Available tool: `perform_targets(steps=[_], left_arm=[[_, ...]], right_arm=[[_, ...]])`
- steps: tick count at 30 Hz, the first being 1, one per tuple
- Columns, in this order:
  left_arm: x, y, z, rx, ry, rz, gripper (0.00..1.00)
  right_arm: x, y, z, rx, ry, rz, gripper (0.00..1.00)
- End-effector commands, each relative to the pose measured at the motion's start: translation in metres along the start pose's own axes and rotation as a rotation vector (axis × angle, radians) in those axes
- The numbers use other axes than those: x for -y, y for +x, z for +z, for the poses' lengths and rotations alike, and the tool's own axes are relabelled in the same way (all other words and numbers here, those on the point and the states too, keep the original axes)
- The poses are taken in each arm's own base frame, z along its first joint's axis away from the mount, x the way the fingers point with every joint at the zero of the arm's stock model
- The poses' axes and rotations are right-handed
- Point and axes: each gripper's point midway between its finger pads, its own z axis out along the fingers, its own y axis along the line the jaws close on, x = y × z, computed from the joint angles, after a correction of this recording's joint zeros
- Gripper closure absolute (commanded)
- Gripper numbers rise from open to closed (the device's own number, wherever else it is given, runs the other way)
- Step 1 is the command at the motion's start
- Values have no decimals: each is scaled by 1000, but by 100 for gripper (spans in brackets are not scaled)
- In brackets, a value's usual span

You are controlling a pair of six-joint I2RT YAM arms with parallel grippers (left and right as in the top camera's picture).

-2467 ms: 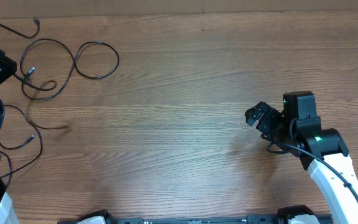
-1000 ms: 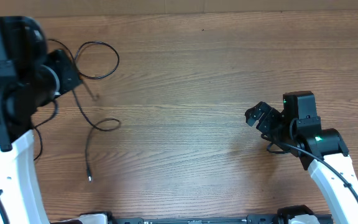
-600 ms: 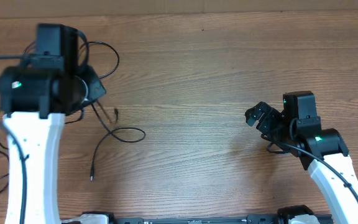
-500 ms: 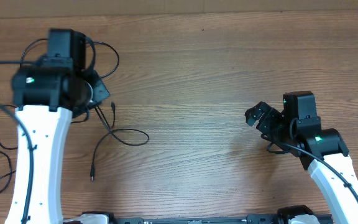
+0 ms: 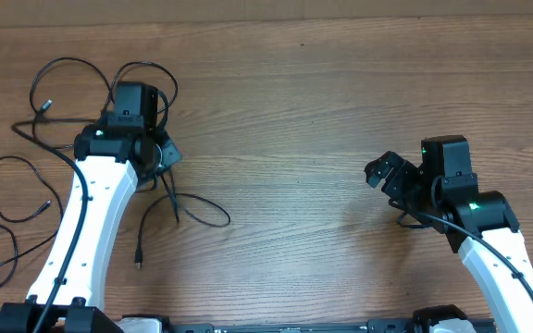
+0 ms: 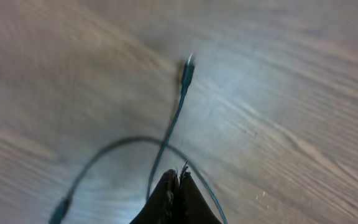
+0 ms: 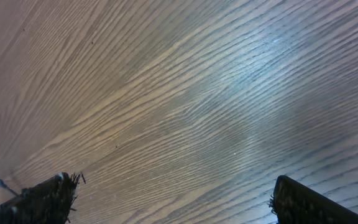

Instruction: Untangle cables

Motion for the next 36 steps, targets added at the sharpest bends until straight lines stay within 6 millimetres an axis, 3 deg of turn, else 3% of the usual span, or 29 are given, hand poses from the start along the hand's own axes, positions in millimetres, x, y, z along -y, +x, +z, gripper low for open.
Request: perform_targets(steps=[1, 4, 8, 10, 13, 16, 22, 27, 32, 36], left_arm=[[-18, -54, -36, 171, -71, 28, 96], [-35, -109, -94, 330, -58, -52, 96], [-35, -168, -182, 563, 74, -38, 96], [-33, -185, -219, 668, 108, 11, 96], [-31, -198, -259, 783, 120, 55, 96], [-30, -205, -280, 844, 140, 45, 96], [-22, -219, -297, 926, 187, 42, 96], [-8, -244, -322, 1073, 222, 110, 96], [-1, -269, -357, 1253, 281, 66, 96], [3, -277, -363, 1295, 310, 42, 96]], right_arm=[[-8, -5, -5, 15, -24, -10, 0], [-8, -5, -5, 15, -24, -10, 0], [-8, -5, -5, 15, -24, -10, 0], [-8, -5, -5, 15, -24, -10, 0], [-8, -5, -5, 15, -24, -10, 0], [-8, -5, -5, 15, -24, -10, 0], [-8, -5, -5, 15, -24, -10, 0], [-8, -5, -5, 15, -24, -10, 0], [-8, -5, -5, 15, -24, -10, 0], [-8, -5, -5, 15, -24, -10, 0]])
